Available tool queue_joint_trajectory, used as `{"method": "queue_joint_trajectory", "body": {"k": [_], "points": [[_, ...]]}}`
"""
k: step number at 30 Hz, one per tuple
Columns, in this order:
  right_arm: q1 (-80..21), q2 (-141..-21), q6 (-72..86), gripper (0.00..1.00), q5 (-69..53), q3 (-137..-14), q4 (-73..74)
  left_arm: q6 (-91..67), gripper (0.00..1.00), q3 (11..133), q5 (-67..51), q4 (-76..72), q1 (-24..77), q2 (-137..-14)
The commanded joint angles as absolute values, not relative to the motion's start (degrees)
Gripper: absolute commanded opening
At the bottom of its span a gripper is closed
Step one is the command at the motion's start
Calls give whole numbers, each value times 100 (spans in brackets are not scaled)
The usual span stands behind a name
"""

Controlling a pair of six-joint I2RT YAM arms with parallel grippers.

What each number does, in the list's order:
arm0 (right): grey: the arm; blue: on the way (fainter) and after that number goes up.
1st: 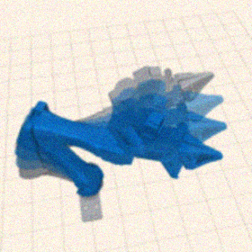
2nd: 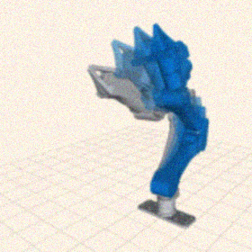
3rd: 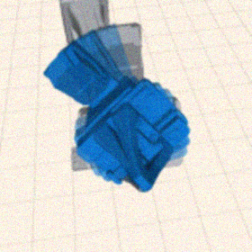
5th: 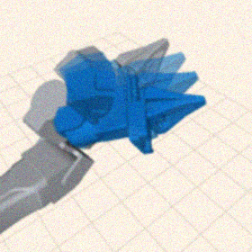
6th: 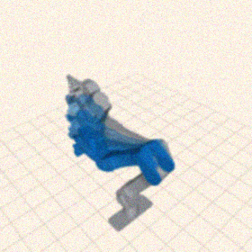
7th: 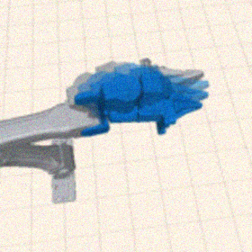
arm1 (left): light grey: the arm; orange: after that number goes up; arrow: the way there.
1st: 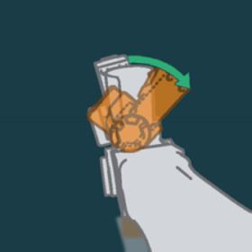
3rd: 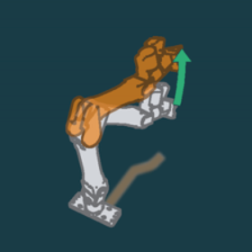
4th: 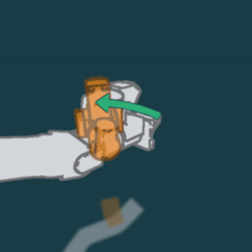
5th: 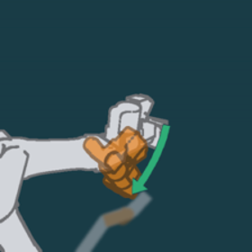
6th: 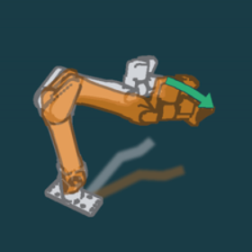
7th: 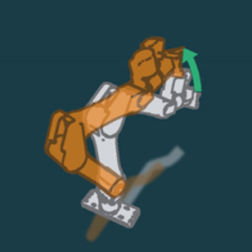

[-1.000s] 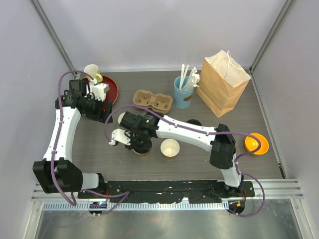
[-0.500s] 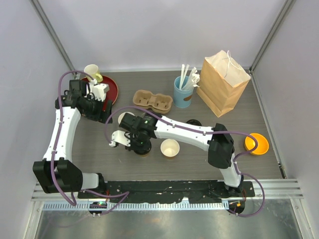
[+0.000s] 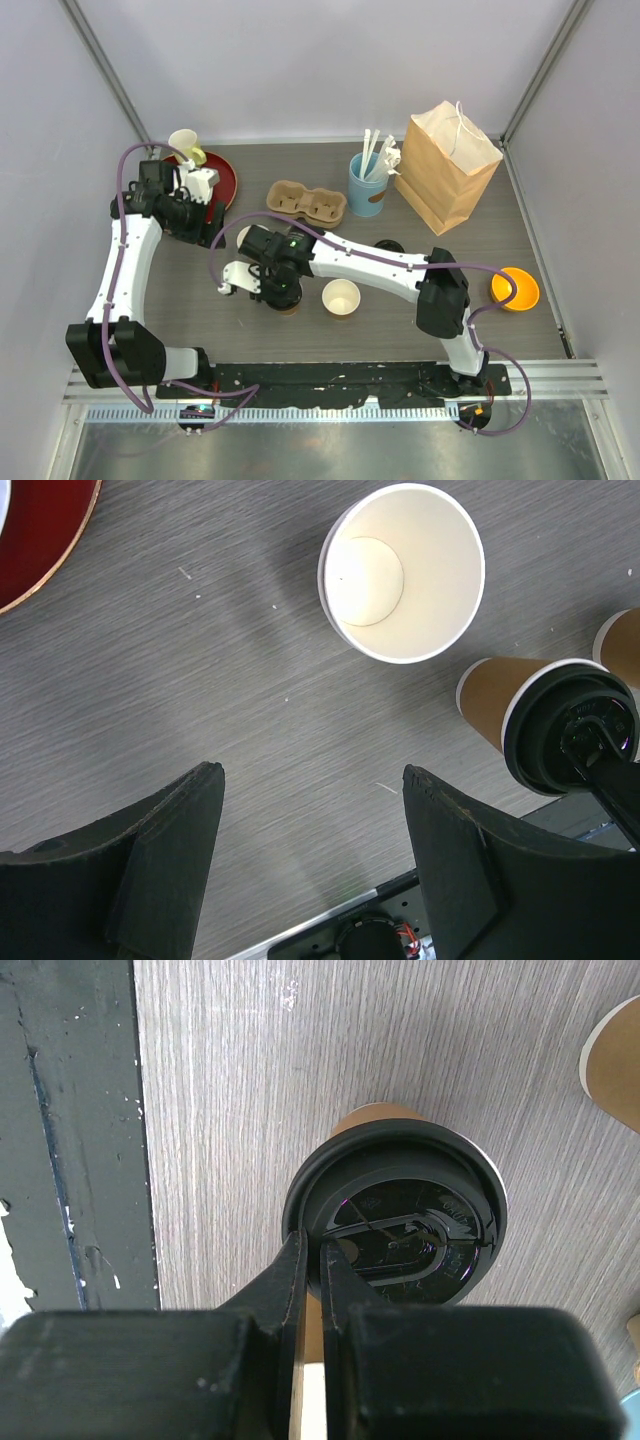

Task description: Pack the takeout coffee

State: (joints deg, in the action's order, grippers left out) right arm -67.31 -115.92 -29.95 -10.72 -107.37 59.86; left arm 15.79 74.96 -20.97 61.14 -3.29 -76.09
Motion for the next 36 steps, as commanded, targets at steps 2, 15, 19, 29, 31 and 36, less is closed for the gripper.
{"method": "queue_joint_trajectory", "body": {"k": [2,15,19,29,31,36], "points": [[-6636,-11663,-3094,1,-1231,-10995,5994,1696,76,7532,-2127,6135,-352,-7532],[-6566,-11725,-3094,1,-1503,-10855,6038,1723,76,7541,-2118,6143,-360,-7550],[-6504,-11690,-3067,1,-1661,-10749,5959,1749,76,7541,-2118,6152,-360,-7541],[-6486,-11646,-2997,24,-1670,-10784,5985,1749,76,7541,-2206,6179,-352,-7559],[-6495,-11619,-2988,27,-1696,-10802,5977,1749,76,7532,-2241,6179,-352,-7567],[-6495,-11601,-2953,32,-1732,-10863,5950,1749,76,7559,-2294,6187,-360,-7559]]}}
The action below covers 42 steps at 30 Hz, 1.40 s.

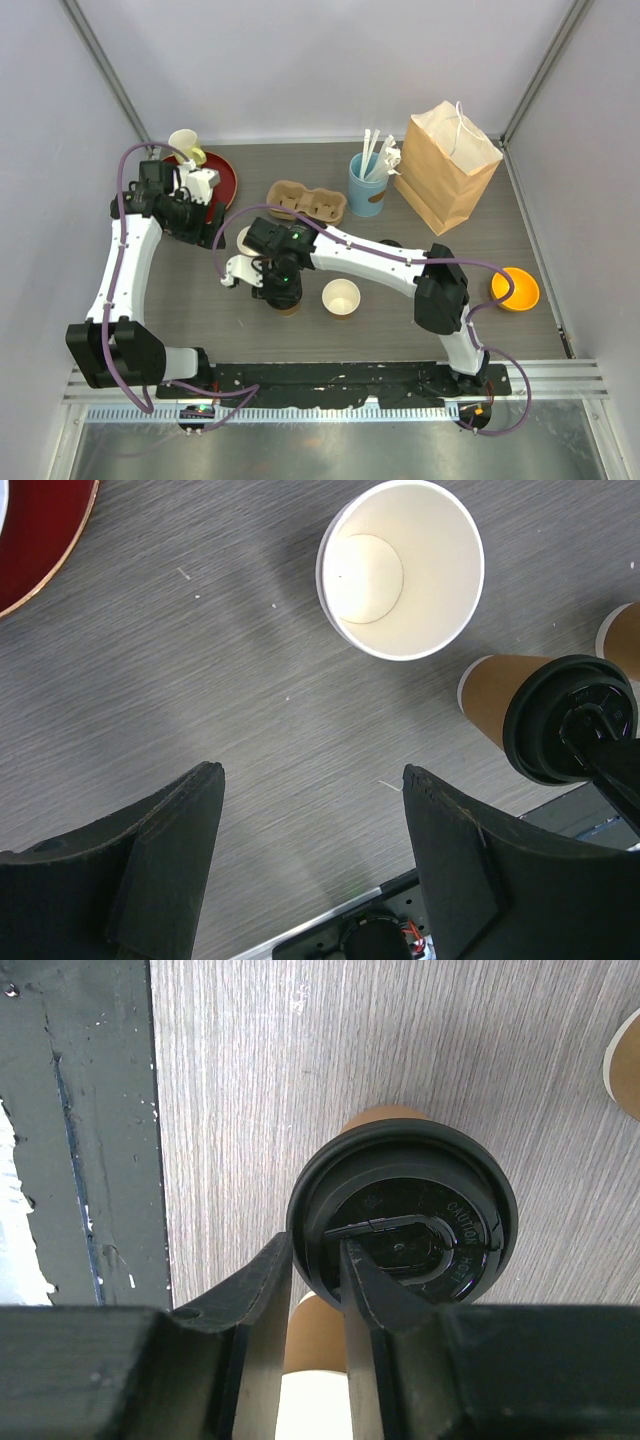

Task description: Pack the takeout coffee

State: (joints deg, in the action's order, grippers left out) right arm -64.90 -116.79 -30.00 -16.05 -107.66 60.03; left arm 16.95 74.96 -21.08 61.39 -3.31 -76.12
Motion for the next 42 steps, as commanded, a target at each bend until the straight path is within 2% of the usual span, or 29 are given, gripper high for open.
{"method": "queue_joint_trajectory", "body": {"k": [1,6,10,11,13,21,22,23,24,25,27,28,29,30,32,36,42], "points": [[-6495,-11584,-2953,33,-1731,-10872,5933,1740,76,7559,-2294,6187,-360,-7567],[-6495,-11479,-2918,38,-1722,-10969,5933,1740,76,7585,-2364,6240,-360,-7559],[-6495,-11286,-2883,44,-1793,-11013,5766,1819,76,7681,-2933,6424,-352,-7541],[-6495,-11181,-2865,52,-1784,-10995,5713,1845,77,7699,-3083,6468,-360,-7532],[-6495,-11040,-2830,61,-1801,-10916,5477,1863,77,7761,-3321,6556,-352,-7506],[-6460,-10495,-2751,63,-2092,-10389,4940,1942,76,7665,-4183,6741,-264,-7471],[-6451,-10451,-2716,63,-2179,-10328,4809,1960,75,7629,-4175,6733,-229,-7462],[-6408,-10389,-2690,63,-2197,-10179,4721,1986,69,7594,-4184,6750,-133,-7453],[-6372,-10319,-2550,61,-2206,-10073,4607,2012,64,7507,-4227,6802,-88,-7436],[-6329,-10170,-2444,48,-2197,-9942,4257,2030,59,7462,-4271,6829,-53,-7436],[-6023,-9994,-1859,11,-2442,-9380,3721,2171,41,7296,-4359,6934,245,-7427],[-5864,-9810,-1515,1,-2600,-9117,2970,2214,35,7217,-4351,6935,333,-7418],[-5723,-9730,-1207,1,-3011,-8514,2553,2241,21,7146,-4316,6926,534,-7427],[-5435,-9660,-560,1,-3084,-8221,1757,2311,15,6963,-4272,6891,632,-7427],[-5274,-9493,-221,1,-3094,-7536,1180,2399,0,6690,-4219,6786,790,-7462],[-5247,-9299,-18,1,-2594,-7040,528,2505,0,6592,-4306,6759,809,-7585],[-5238,-9185,-79,1,-2478,-7224,571,2487,0,6855,-4482,6847,1010,-7462]]}}
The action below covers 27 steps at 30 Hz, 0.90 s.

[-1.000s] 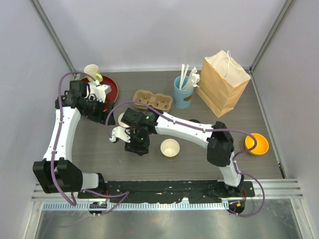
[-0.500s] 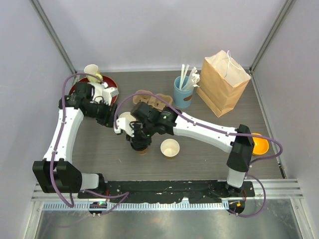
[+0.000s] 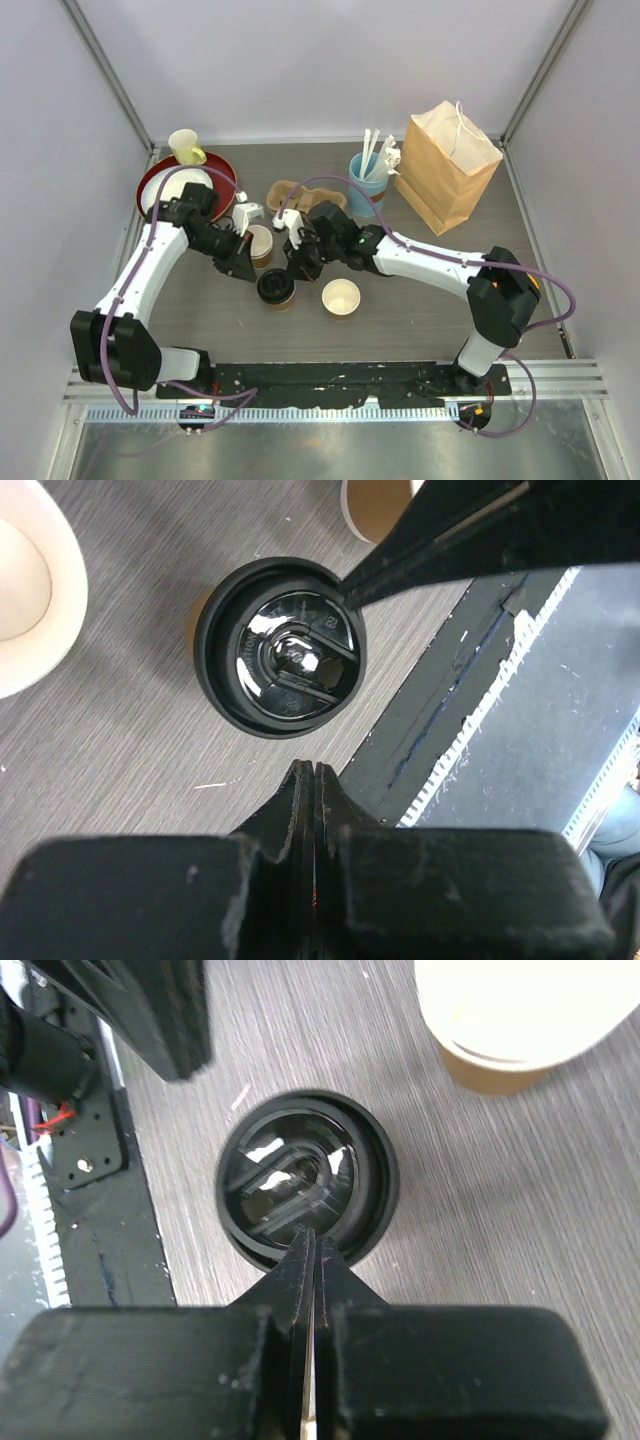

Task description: Pack the takeout coffee

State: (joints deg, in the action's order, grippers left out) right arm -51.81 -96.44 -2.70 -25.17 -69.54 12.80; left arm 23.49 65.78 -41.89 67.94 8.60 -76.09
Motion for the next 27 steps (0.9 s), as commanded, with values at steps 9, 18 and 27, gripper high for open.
{"method": "queue_joint_trajectory", "body": {"k": [9,18,27], "points": [[-5256,-9044,-70,1,-2496,-7224,589,2505,0,6592,-4403,6670,1055,-7673],[-5300,-9377,-18,1,-2952,-7111,187,2207,0,6408,-4272,6320,1327,-7769],[-5089,-9730,431,1,-2927,-5793,-597,2109,0,6082,-3770,5721,1556,-8261]]}}
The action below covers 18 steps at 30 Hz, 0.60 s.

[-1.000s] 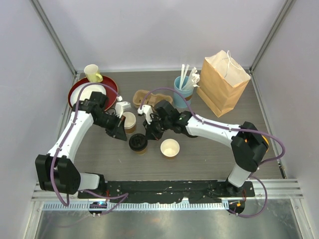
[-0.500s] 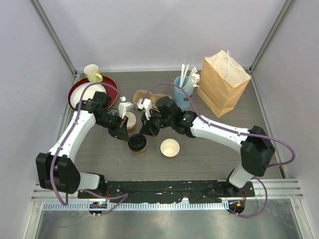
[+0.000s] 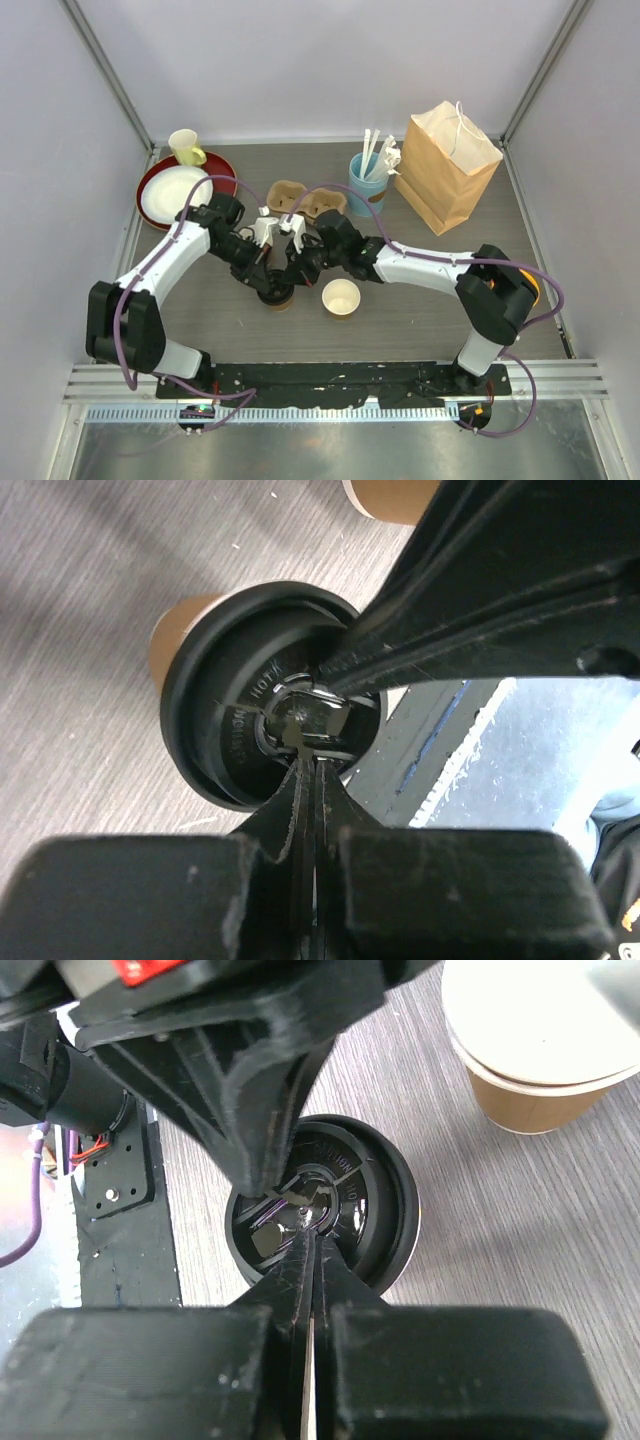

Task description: Pack the takeout coffee

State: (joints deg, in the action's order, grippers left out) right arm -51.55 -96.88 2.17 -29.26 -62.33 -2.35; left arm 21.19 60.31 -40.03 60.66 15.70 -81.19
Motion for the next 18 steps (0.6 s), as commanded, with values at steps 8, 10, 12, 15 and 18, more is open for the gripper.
{"method": "queue_joint_trajectory", "body": {"k": [8,10,12,15,18], "points": [[-5106,-9545,229,1,-2856,-6187,-36,2408,0,6178,-3980,6028,1556,-8078],[-5185,-9475,71,1,-2830,-6441,236,2478,0,6397,-4358,6327,1538,-7937],[-5282,-9448,18,1,-2839,-6626,430,2505,0,6547,-4473,6433,1521,-7683],[-5326,-9387,18,1,-3005,-6855,413,2557,0,6828,-4474,6635,1459,-7620],[-5326,-9325,70,1,-3032,-6900,255,2566,0,6856,-4377,6627,1398,-7638]]}}
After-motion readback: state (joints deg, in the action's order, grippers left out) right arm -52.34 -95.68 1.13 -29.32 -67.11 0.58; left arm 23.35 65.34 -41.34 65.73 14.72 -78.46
